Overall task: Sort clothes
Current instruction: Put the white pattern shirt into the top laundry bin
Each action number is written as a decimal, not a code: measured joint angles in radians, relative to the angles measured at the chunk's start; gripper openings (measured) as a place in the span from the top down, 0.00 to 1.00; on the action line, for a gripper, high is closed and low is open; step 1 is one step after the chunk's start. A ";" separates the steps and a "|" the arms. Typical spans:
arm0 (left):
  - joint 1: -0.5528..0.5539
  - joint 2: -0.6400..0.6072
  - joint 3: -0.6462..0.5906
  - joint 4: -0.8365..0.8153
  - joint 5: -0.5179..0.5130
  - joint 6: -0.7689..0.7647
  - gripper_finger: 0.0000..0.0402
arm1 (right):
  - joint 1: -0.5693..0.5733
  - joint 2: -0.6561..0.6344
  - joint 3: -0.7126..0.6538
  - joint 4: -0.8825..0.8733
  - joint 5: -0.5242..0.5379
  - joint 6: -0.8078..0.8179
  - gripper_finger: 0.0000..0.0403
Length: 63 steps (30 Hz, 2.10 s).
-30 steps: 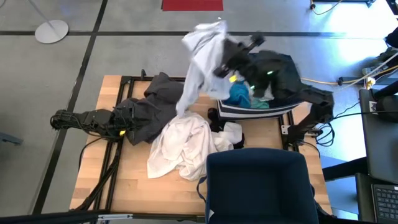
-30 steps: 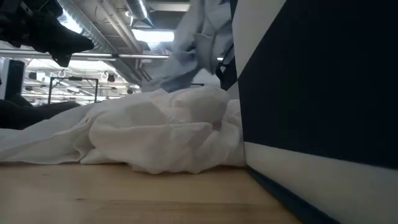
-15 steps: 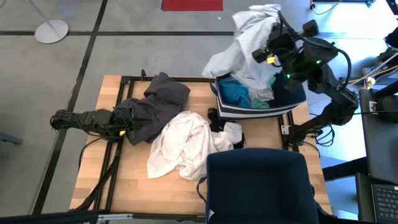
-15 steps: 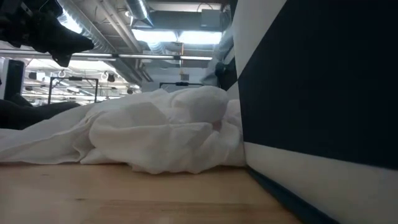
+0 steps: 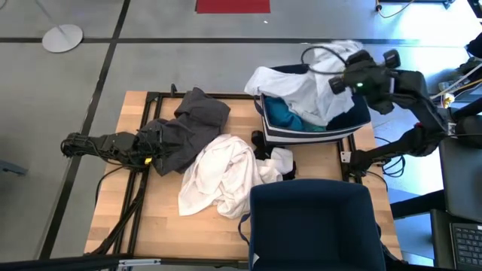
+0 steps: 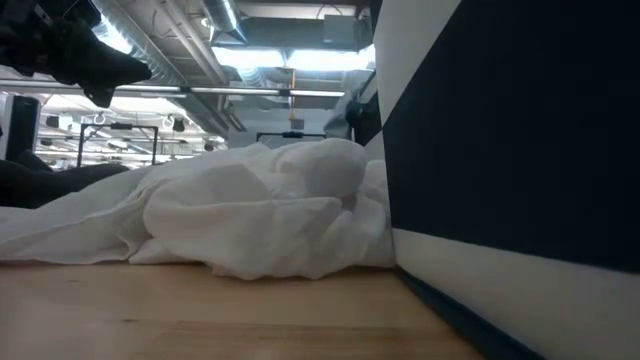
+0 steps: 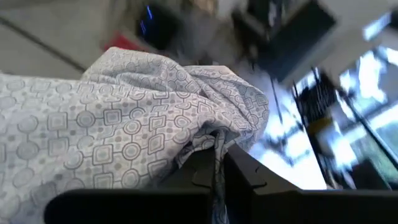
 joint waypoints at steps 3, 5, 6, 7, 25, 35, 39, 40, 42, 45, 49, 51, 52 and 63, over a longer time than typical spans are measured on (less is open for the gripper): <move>0.000 0.000 0.000 0.000 0.000 0.003 0.90 | -0.052 -0.018 -0.100 -0.055 -0.031 0.112 0.96; 0.000 0.000 0.000 0.000 -0.005 0.004 0.90 | -0.072 -0.047 -0.200 -0.015 -0.078 0.115 0.96; 0.000 0.000 0.000 0.000 -0.008 0.004 0.90 | -0.086 -0.055 -0.248 0.013 -0.096 0.114 0.96; 0.000 0.000 0.000 0.000 -0.011 0.004 0.90 | -0.100 -0.065 -0.298 0.038 -0.103 0.113 0.96; 0.000 0.000 0.000 0.001 -0.019 -0.003 0.90 | -0.251 -0.025 -0.626 0.120 -0.575 0.143 0.76; 0.000 0.000 0.000 0.000 -0.019 -0.002 0.90 | -0.249 -0.028 -0.300 0.091 -0.791 0.166 0.52; 0.000 0.000 0.000 0.000 -0.019 0.004 0.90 | -0.220 -0.030 -0.310 0.373 -0.820 0.073 0.52; 0.000 0.000 0.000 0.000 -0.019 0.004 0.90 | -0.209 -0.025 -0.328 0.451 -0.838 0.037 0.52; 0.000 0.000 0.000 0.000 -0.019 0.004 0.90 | -0.189 -0.007 -0.370 0.608 -0.870 -0.032 0.53; 0.000 0.000 0.000 0.000 -0.019 -0.002 0.90 | -0.165 0.042 -0.428 0.790 -0.884 -0.105 0.53; 0.000 0.000 0.000 -0.001 -0.019 -0.004 0.90 | -0.163 0.141 -0.452 0.905 -0.883 -0.171 0.53; 0.000 0.000 0.000 0.000 -0.019 -0.004 0.90 | -0.164 0.193 -0.443 0.918 -0.884 -0.198 0.53; 0.000 0.000 0.000 -0.001 -0.019 -0.004 0.90 | -0.165 0.217 -0.435 0.917 -0.879 -0.207 0.53; 0.000 0.000 0.000 -0.010 -0.019 -0.001 0.90 | -0.193 0.334 -0.377 0.772 -0.877 -0.225 0.53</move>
